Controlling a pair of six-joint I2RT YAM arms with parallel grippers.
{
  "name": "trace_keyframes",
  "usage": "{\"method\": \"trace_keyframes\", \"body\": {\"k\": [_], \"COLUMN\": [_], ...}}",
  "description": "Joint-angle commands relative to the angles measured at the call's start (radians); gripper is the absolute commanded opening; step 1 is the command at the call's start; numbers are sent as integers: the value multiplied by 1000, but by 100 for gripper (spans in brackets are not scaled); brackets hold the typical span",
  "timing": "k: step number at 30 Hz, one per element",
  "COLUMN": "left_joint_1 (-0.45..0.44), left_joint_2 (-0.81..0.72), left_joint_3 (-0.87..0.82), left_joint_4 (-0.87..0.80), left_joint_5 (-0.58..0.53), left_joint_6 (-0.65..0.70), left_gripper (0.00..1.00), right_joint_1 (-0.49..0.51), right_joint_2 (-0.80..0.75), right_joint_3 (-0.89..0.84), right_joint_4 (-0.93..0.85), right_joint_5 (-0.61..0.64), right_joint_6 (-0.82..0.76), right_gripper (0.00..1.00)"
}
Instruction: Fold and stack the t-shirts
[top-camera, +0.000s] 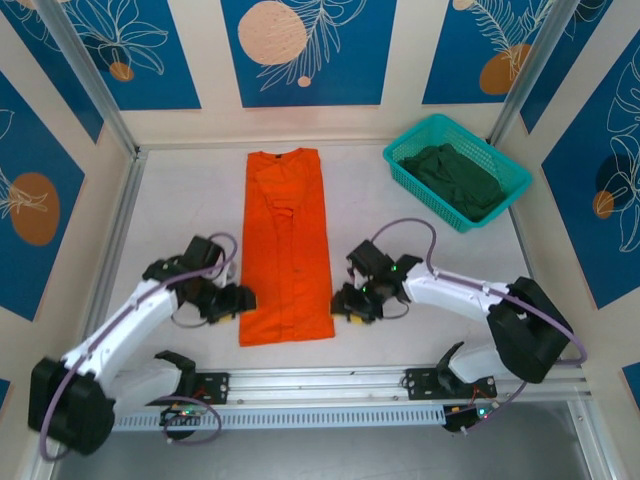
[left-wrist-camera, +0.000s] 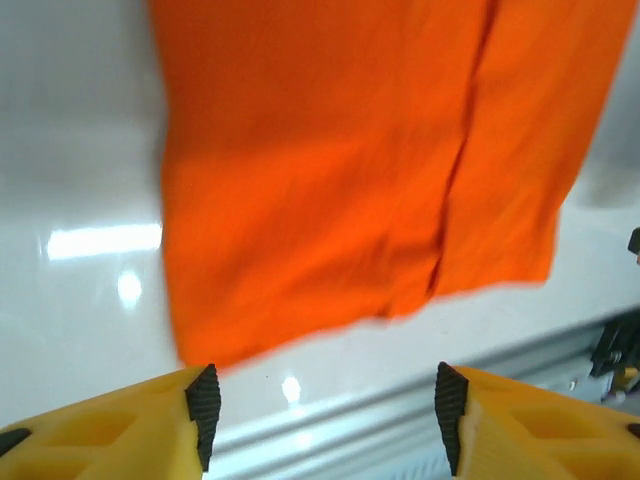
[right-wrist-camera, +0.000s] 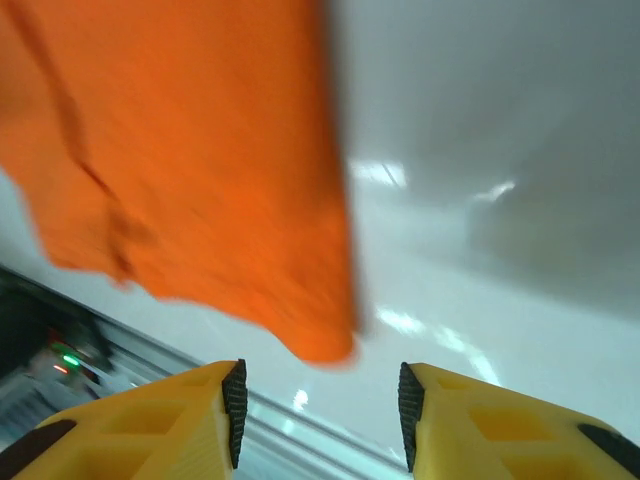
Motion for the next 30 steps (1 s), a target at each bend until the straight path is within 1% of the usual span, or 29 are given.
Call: {"method": "trace_keyframes", "body": {"k": [1, 4, 5, 7, 9, 12, 15, 17, 19, 21, 24, 26, 30], "left_joint_1": [-62, -66, -66, -67, -68, -68, -68, -67, -68, -67, -68, -68, -67], "left_joint_2": [-141, -198, -211, -254, -267, -224, -182, -182, -187, -177, -160, -161, -145], "left_joint_3": [-49, -95, -112, -174, -216, -229, -234, -225, -220, -218, -235, -257, -286], "left_joint_4": [-80, -173, -174, -100, -28, 10, 41, 52, 71, 65, 47, 71, 150], "left_joint_5": [87, 28, 27, 80, 100, 66, 24, -20, -60, -91, -126, -125, -88], "left_joint_6": [-120, -193, -218, -291, -340, -352, -368, -386, -398, -404, -408, -414, -425], "left_gripper": [57, 56, 56, 55, 54, 53, 47, 42, 41, 37, 36, 36, 36], "right_joint_1": [86, 140, 148, 156, 158, 158, 160, 161, 158, 153, 140, 135, 128], "right_joint_2": [-93, -106, -105, -86, -47, 24, 72, 81, 84, 88, 92, 96, 114], "right_joint_3": [-55, -82, -82, -77, -62, -23, 16, 21, 21, 19, 15, 9, -2], "right_joint_4": [-31, -24, -16, 6, 29, 49, 69, 91, 103, 109, 117, 133, 157], "right_joint_5": [24, 58, 65, 81, 81, 81, 86, 93, 106, 113, 112, 105, 83], "right_joint_6": [102, 135, 137, 136, 125, 104, 98, 104, 117, 120, 117, 116, 116], "right_gripper": [47, 47, 47, 48, 47, 46, 45, 45, 45, 44, 43, 42, 39]}}
